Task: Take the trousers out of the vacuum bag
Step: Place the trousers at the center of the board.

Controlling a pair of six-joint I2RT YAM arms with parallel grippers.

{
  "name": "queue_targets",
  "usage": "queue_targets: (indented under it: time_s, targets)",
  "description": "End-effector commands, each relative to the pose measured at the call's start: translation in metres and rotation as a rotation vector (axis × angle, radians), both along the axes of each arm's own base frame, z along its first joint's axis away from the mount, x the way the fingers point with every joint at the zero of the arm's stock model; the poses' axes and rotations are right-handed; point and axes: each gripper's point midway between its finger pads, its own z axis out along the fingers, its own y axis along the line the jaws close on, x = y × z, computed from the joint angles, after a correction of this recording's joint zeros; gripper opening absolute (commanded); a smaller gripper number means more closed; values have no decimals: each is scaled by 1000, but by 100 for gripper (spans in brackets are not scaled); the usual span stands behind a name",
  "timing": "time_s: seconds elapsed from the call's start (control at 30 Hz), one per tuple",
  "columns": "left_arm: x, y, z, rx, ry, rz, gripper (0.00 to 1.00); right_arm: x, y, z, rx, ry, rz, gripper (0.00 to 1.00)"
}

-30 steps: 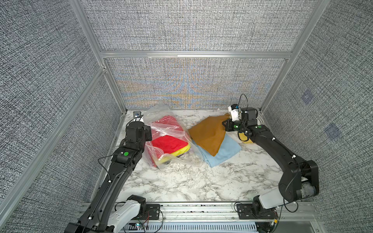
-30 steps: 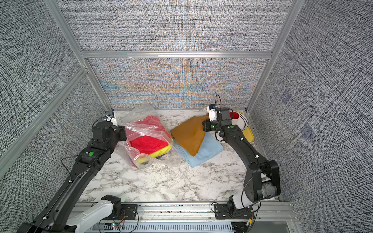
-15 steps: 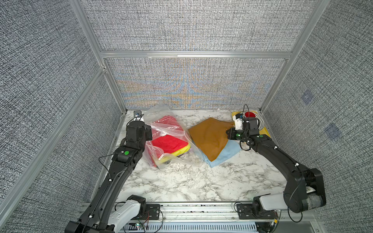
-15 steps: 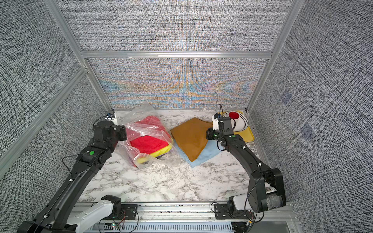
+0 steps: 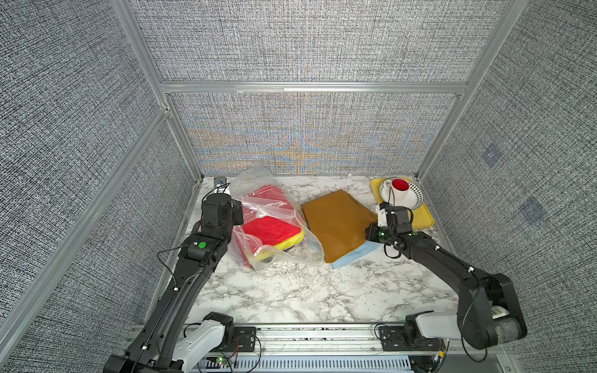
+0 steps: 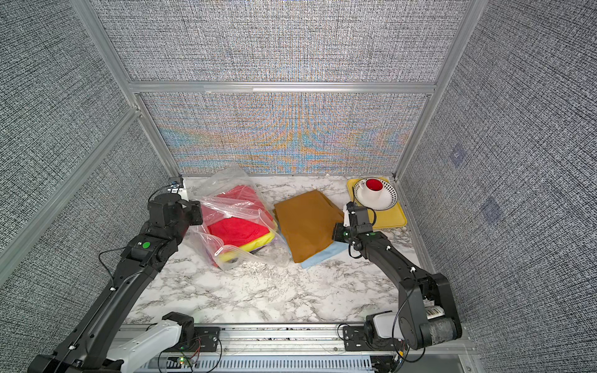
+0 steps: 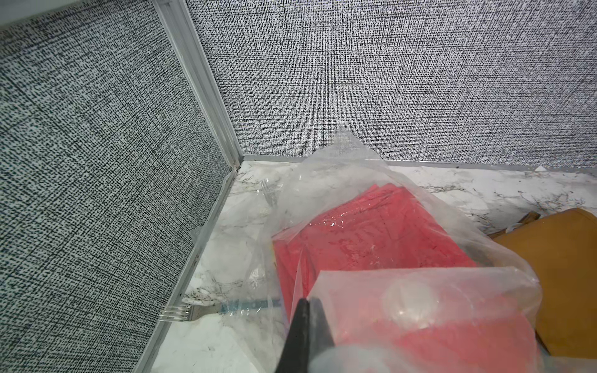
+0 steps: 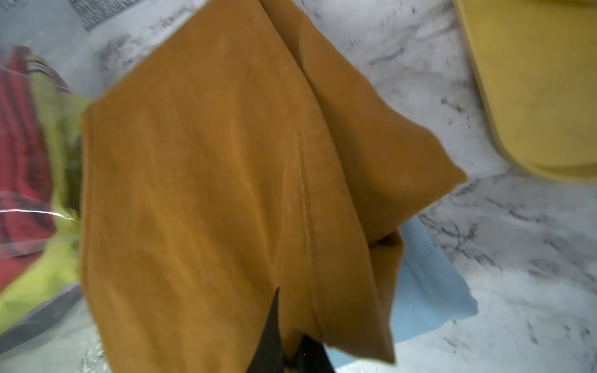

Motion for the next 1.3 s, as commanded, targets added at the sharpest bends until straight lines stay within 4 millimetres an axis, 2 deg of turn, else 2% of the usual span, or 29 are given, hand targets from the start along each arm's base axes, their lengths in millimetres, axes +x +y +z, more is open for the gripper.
queue_targets:
  time_s: [0.0,0.2,0.33,0.4,0.53,0.6,0.63,0.67,0.73,0.83,1.0,1.13,1.23,1.27]
  targets:
    - [2,0,11,-17,-39,3,0,-9,-17,-17,-39,63,-82,0]
    - [2,0,11,-17,-39,3,0,-27,-38,-39,-111,139,-159,28]
    - [2,0,12,-19,-40,1,0,-37,-46,-31,-150,134,-178,49]
    - [2,-1,12,-21,-40,0,0,-40,-52,-17,-185,111,-193,56]
    - [3,-2,11,-24,-38,-4,0,-38,-55,25,-221,21,-201,58]
    - [3,-2,12,-24,-39,-3,0,-35,-44,49,-208,-46,-160,58]
    - [3,-2,12,-24,-39,-4,0,-27,-35,70,-189,-100,-140,57]
    - [3,-2,12,-25,-40,-4,0,-23,-27,80,-178,-132,-115,57]
    - [3,-3,12,-25,-39,-10,0,-15,-12,89,-162,-160,-74,57]
    - [2,-5,14,-32,-42,-24,0,0,2,83,-138,-148,-42,56]
    - [-1,-11,17,-41,-40,-65,0,12,21,49,-103,-85,-9,54]
    - [-1,-25,17,-52,-27,-149,0,6,25,14,-106,-9,3,53]
    - [0,-40,14,-61,-11,-228,0,-5,24,-11,-106,50,0,53]
    - [1,-45,14,-58,-7,-258,0,-14,22,-26,-113,88,0,53]
